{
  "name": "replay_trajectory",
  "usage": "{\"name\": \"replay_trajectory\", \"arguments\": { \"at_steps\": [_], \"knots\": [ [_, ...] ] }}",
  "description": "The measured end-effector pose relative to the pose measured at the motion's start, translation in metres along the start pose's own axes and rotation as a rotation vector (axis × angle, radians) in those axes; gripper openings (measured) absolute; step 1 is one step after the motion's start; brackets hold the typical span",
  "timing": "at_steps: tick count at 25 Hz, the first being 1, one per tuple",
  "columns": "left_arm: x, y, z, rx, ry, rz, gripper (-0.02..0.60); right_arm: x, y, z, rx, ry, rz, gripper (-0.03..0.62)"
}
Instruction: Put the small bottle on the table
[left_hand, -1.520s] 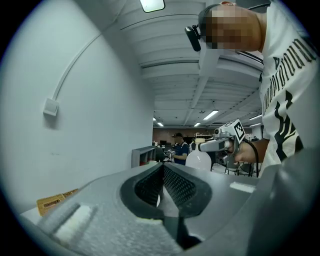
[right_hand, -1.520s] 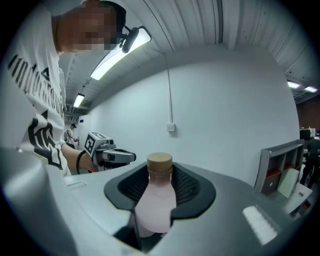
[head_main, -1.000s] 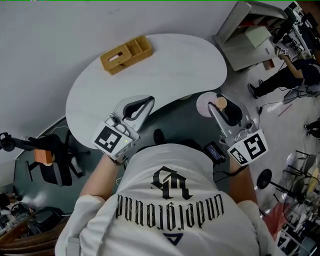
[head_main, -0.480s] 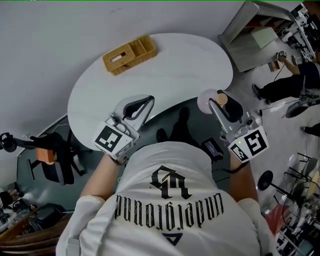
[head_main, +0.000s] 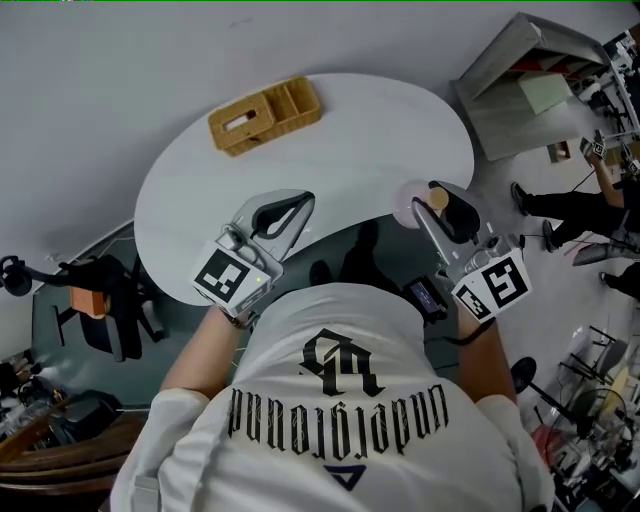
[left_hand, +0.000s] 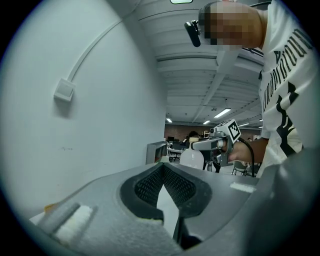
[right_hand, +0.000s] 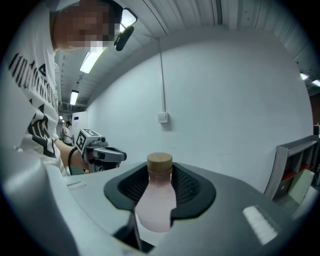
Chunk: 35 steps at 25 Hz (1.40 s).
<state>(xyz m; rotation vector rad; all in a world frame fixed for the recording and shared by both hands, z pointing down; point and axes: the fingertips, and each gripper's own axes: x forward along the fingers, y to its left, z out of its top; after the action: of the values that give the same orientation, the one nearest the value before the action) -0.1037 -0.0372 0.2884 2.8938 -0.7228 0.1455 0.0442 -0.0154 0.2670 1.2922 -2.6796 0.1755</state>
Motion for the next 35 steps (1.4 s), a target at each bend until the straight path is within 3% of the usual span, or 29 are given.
{"name": "replay_trajectory", "arguments": {
  "at_steps": [12, 16, 35],
  "knots": [
    [0.082, 0.042, -0.015, -0.056, 0.042, 0.051, 0.008, 0.049, -0.08, -0.033, 0.041, 0.085, 0.092, 0.14],
    [0.109, 0.056, -0.026, -0.071, 0.06, 0.07, 0.008, 0.063, -0.104, -0.052, 0.007, 0.131, 0.115, 0.14],
    [0.195, 0.103, -0.103, -0.152, 0.18, 0.109, 0.008, 0.114, -0.182, -0.156, -0.016, 0.313, 0.197, 0.14]
  ]
}}
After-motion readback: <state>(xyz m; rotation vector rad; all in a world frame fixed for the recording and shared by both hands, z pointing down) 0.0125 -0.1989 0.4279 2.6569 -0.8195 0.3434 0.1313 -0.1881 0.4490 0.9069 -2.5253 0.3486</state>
